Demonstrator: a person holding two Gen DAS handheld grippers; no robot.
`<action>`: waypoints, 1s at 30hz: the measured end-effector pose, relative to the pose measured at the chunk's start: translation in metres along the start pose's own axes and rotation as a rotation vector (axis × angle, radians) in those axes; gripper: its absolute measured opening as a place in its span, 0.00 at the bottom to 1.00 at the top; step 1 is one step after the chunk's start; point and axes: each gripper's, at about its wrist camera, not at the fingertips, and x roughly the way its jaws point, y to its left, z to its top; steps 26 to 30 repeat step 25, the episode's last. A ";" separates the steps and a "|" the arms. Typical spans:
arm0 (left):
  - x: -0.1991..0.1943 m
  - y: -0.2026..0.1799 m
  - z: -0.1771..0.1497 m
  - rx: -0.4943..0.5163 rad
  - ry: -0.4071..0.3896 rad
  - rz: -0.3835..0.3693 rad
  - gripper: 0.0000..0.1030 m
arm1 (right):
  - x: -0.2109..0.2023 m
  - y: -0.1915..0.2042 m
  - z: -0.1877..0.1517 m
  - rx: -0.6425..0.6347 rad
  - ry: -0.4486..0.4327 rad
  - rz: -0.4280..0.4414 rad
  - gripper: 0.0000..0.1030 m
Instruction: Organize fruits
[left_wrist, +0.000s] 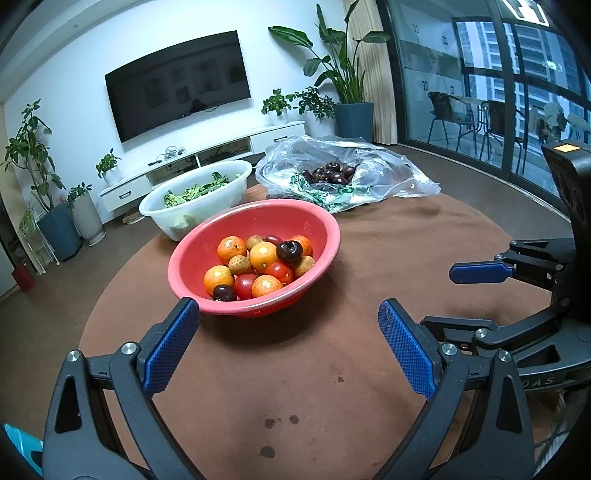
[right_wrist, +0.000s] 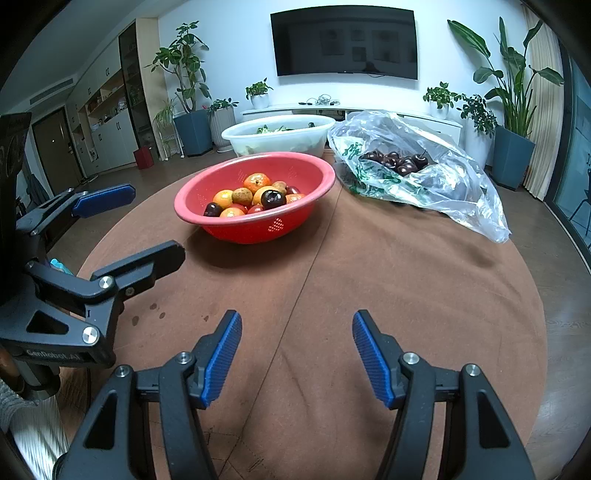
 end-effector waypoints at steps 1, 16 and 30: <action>0.000 0.000 0.000 -0.003 0.001 -0.003 0.96 | -0.001 0.000 0.000 0.001 0.001 0.001 0.64; -0.004 -0.002 -0.002 0.006 -0.024 -0.021 0.96 | -0.001 0.000 0.000 0.002 0.001 0.000 0.64; -0.007 -0.004 -0.002 0.002 -0.035 -0.013 0.96 | 0.000 -0.001 0.000 0.003 -0.001 0.000 0.65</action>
